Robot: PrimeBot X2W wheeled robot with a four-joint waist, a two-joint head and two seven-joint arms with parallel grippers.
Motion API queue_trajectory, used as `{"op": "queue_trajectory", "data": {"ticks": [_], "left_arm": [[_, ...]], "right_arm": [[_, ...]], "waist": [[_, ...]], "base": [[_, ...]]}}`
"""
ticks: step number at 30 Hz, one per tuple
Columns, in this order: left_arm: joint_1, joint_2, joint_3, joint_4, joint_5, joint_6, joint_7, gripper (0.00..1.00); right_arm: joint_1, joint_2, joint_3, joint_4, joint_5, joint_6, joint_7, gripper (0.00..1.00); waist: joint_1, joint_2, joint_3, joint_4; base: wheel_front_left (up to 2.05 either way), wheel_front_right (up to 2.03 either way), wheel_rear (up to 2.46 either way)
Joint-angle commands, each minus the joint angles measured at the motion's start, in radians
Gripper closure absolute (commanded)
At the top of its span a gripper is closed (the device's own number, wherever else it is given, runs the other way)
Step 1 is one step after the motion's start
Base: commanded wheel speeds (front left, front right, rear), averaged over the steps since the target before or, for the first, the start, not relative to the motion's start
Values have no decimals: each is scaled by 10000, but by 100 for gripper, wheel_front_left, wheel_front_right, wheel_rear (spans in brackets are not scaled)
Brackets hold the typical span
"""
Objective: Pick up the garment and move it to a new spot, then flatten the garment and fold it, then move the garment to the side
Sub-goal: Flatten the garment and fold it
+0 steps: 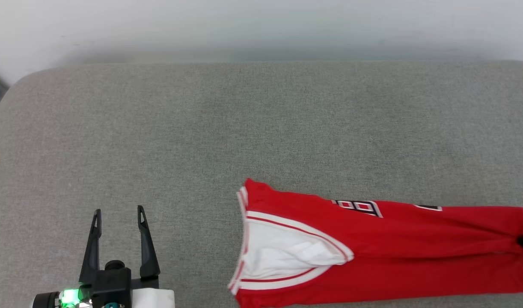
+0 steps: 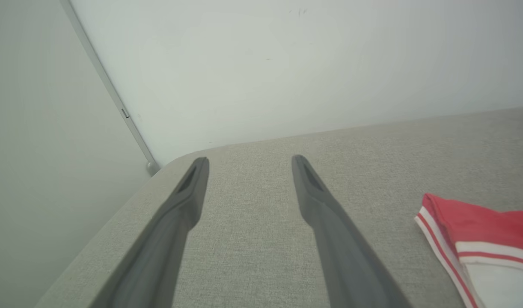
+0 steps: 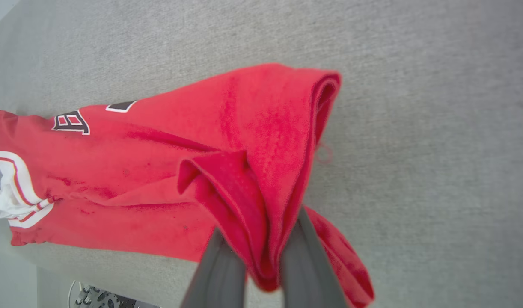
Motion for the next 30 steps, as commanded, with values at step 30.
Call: {"op": "queue_trajectory", "data": {"ticks": [30], "left_arm": [[-159,-522,160,346,281,-671,-48,0]], "right_arm": [[-2826,2566,3894,-4548,-2157,-6,3848,100]], "waist": [[0,-1,247,494]], "base": [[0,0,0]]}}
